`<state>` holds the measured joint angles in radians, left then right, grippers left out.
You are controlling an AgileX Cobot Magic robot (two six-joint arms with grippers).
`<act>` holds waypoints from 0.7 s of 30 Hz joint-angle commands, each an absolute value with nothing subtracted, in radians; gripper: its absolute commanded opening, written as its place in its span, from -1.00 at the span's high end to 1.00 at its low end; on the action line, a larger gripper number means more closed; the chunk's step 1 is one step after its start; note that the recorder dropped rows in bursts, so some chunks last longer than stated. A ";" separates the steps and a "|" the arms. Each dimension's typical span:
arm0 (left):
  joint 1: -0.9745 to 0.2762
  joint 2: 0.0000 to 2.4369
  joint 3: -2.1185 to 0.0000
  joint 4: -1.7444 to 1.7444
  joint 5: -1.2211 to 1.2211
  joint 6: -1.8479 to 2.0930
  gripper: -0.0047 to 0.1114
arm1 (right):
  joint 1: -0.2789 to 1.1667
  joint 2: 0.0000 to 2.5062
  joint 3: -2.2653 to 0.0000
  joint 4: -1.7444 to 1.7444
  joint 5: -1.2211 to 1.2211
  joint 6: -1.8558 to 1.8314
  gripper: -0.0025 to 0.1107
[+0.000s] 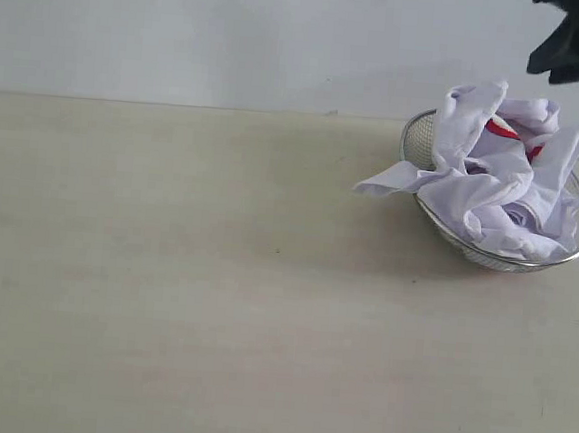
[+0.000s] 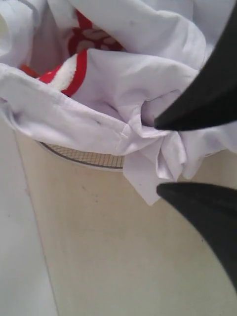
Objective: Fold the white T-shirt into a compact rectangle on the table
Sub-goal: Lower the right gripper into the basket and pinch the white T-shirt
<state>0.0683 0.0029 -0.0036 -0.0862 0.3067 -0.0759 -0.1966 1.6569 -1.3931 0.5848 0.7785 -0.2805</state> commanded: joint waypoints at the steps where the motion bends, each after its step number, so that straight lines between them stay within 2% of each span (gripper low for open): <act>1: 0.071 0.000 0.000 -0.085 0.293 -0.082 0.84 | -0.195 1.771 -1.399 0.663 0.739 -0.342 -0.01; 21: 0.071 0.000 0.000 -0.085 0.293 -0.082 0.84 | -0.199 2.144 -1.691 0.757 0.725 -0.327 0.02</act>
<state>0.0683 0.0029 -0.0036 -0.0862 0.3067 -0.0759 -0.1966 2.1138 -1.6727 0.7502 0.7370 -0.3334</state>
